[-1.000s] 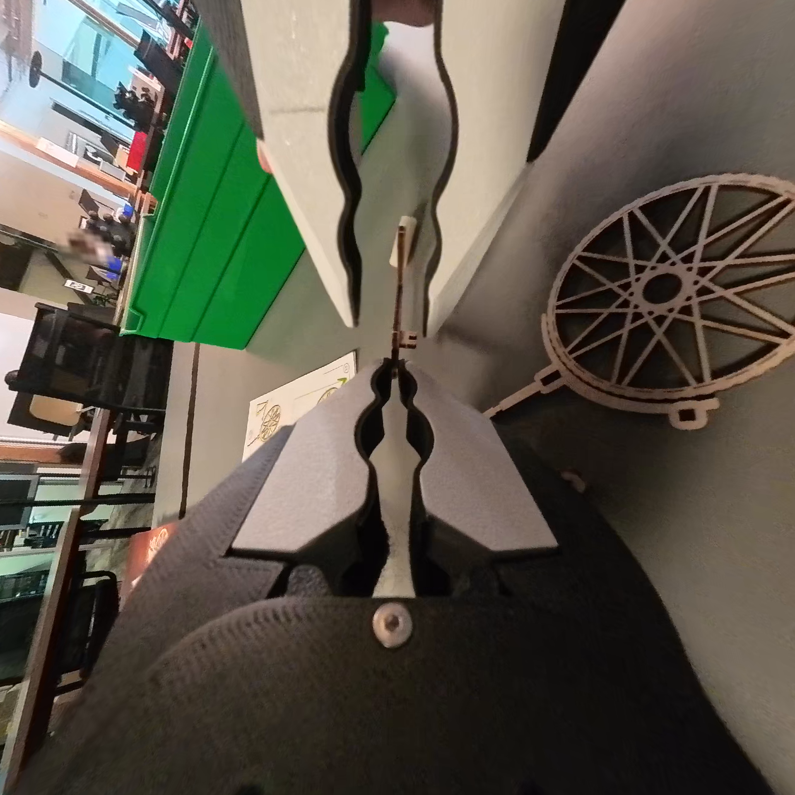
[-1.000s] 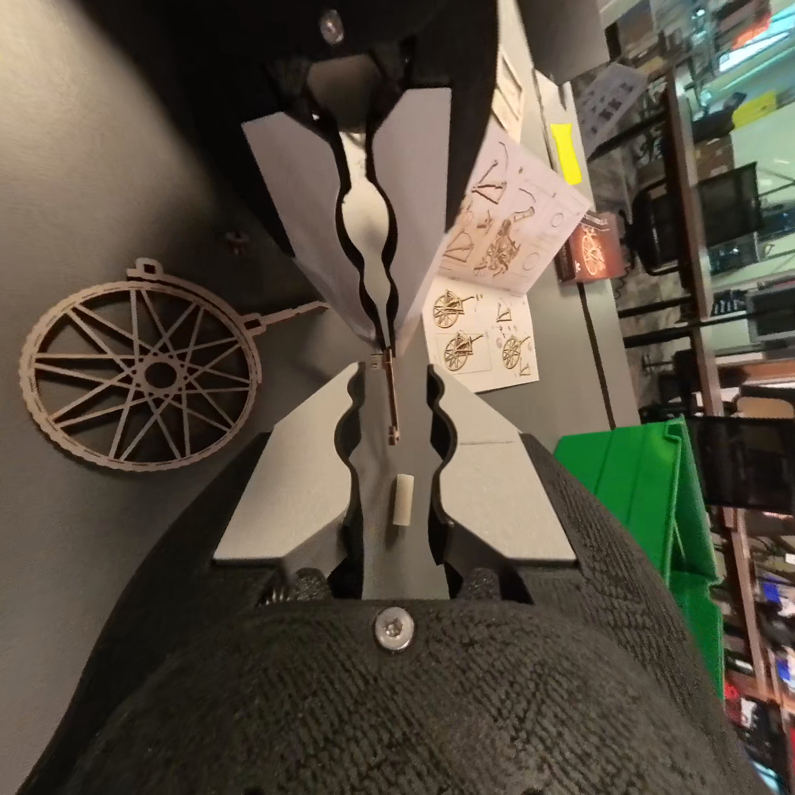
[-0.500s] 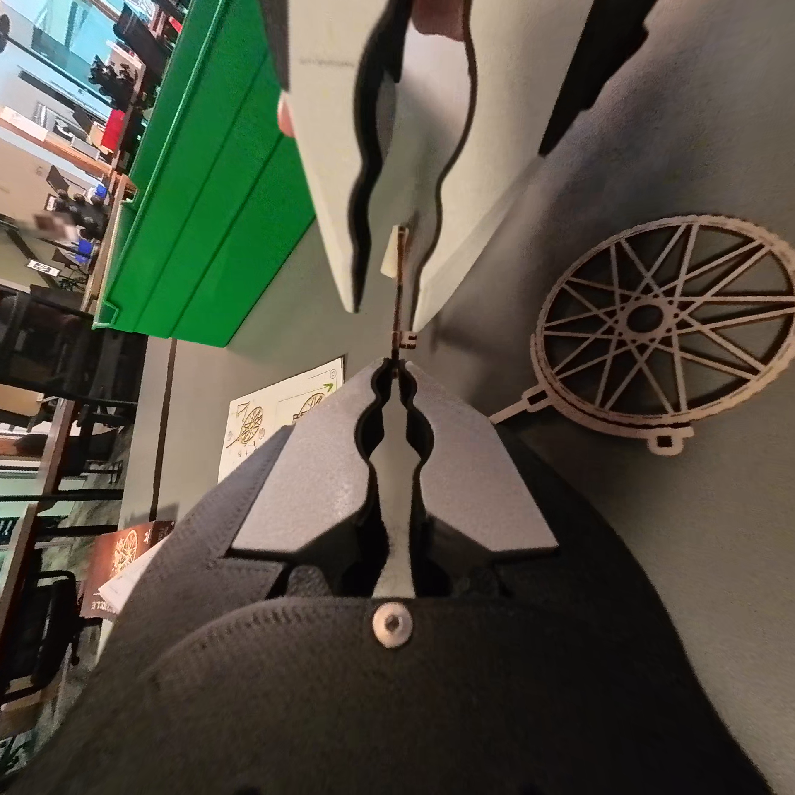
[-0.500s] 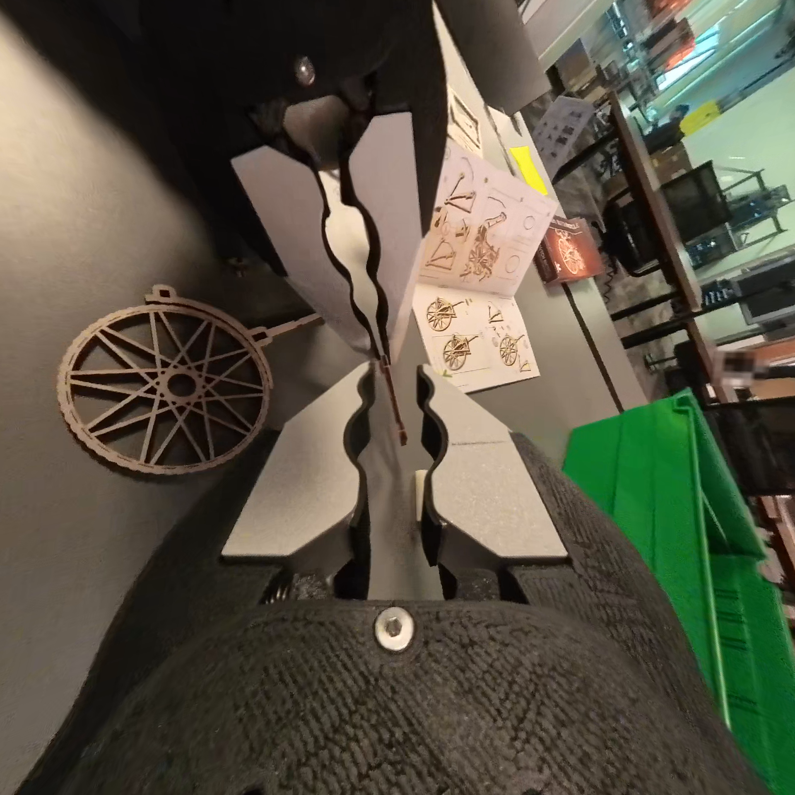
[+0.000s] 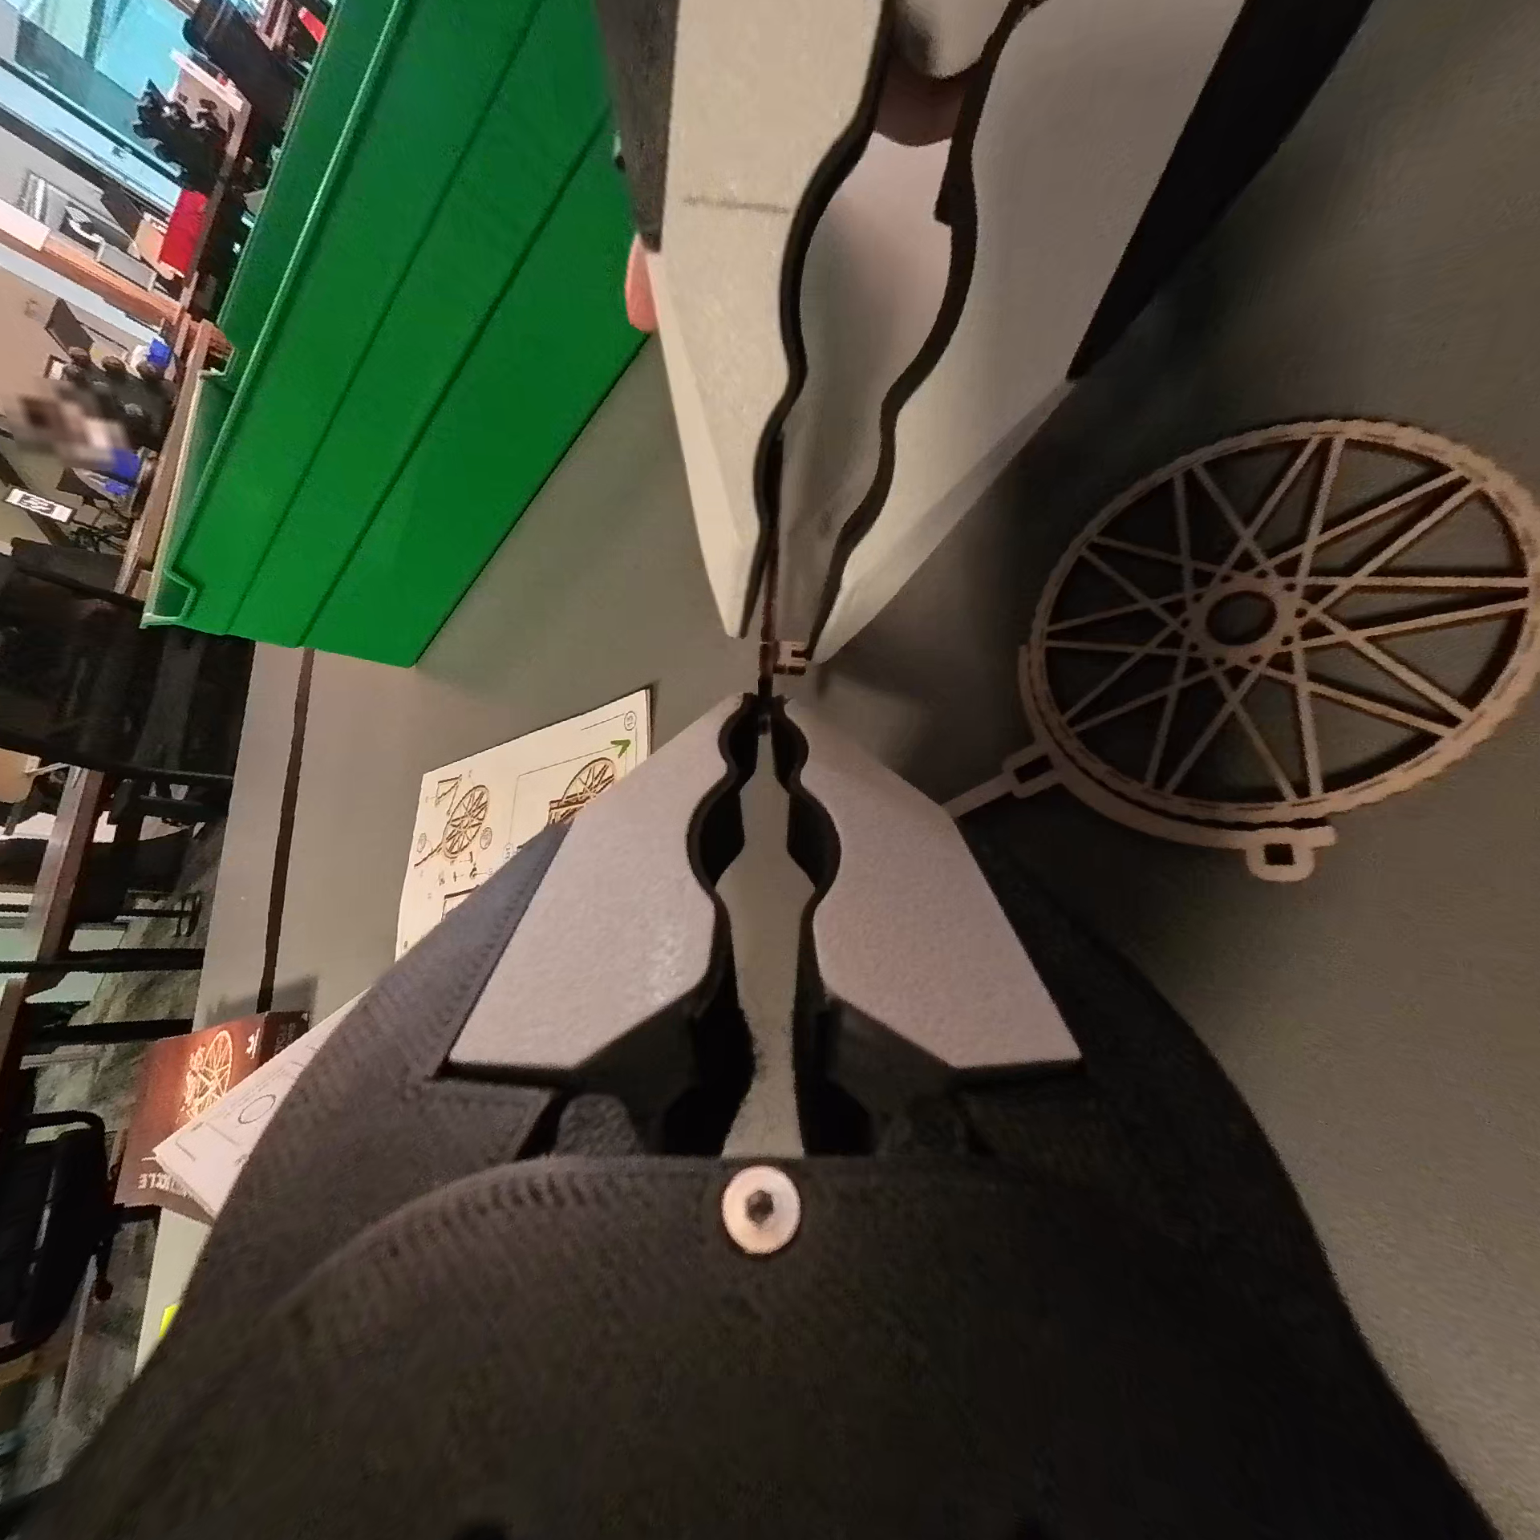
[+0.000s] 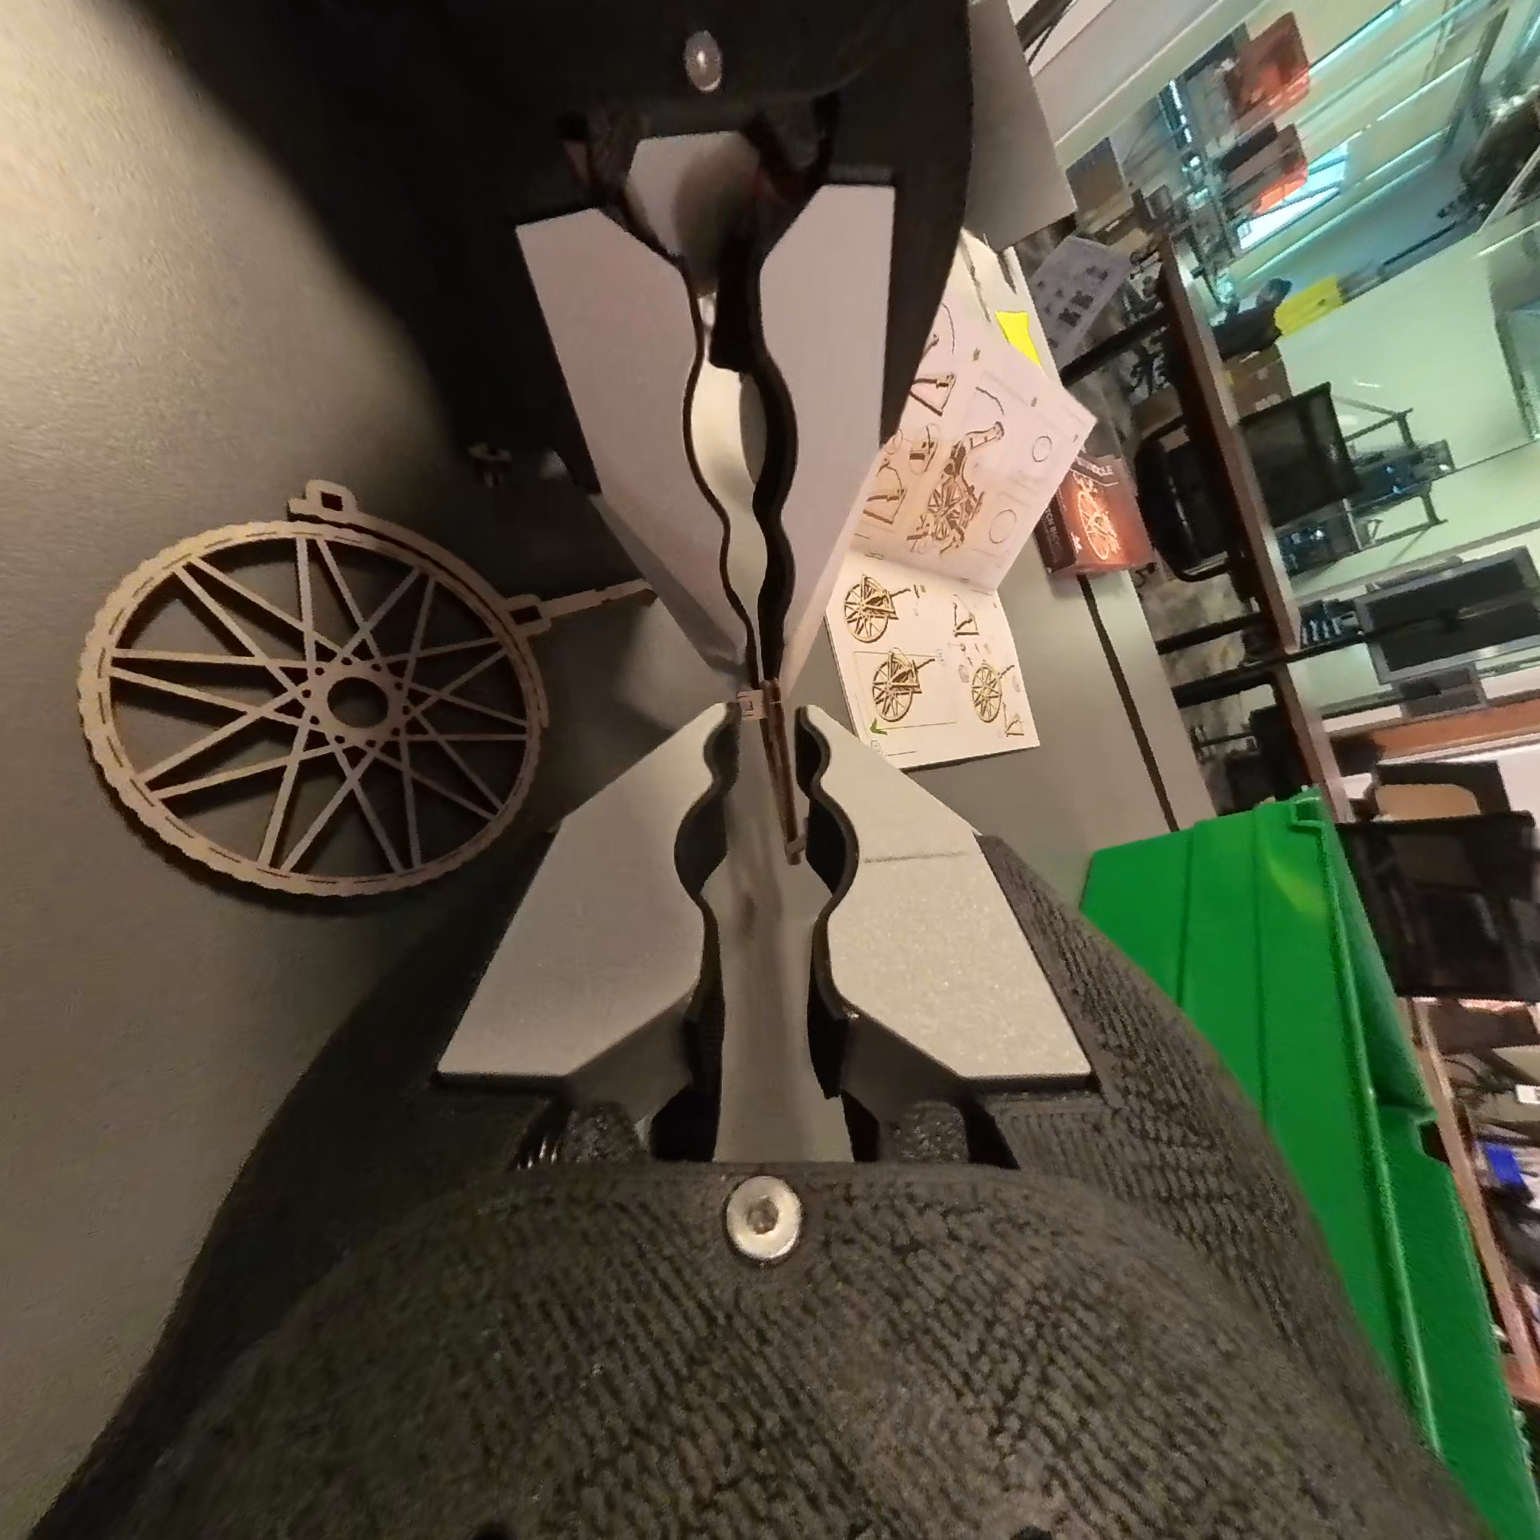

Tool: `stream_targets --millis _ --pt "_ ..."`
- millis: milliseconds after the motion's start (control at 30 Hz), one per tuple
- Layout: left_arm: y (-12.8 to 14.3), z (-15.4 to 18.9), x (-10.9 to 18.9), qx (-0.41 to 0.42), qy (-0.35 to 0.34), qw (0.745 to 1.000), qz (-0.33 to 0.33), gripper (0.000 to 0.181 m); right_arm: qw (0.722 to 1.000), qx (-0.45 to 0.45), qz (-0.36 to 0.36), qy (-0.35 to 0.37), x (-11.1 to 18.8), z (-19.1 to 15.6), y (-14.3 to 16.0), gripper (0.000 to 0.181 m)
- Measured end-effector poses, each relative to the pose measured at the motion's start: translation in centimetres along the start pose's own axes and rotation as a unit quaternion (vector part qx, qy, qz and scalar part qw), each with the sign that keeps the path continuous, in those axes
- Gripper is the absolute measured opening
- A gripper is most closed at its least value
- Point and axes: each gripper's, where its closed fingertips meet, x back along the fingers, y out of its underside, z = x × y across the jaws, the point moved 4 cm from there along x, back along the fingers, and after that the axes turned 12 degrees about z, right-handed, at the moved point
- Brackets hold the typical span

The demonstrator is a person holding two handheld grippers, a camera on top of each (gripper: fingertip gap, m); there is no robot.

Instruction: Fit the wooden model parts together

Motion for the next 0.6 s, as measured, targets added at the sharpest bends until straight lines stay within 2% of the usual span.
stream_targets --millis 267,467,600 --pt "0.48 0.29 -0.23 0.005 0.014 1.0 -0.008 0.002 1.0 -0.014 0.006 -0.004 -0.29 -0.33 0.55 0.013" --pt "0.54 0.33 -0.25 -0.007 0.018 1.0 -0.009 0.002 0.999 -0.035 0.014 -0.011 -0.47 -0.51 0.72 0.008" --pt "0.62 0.39 -0.28 -0.017 0.02 1.0 -0.015 0.002 1.0 0.002 0.008 -0.005 -0.58 -0.79 0.56 0.007"
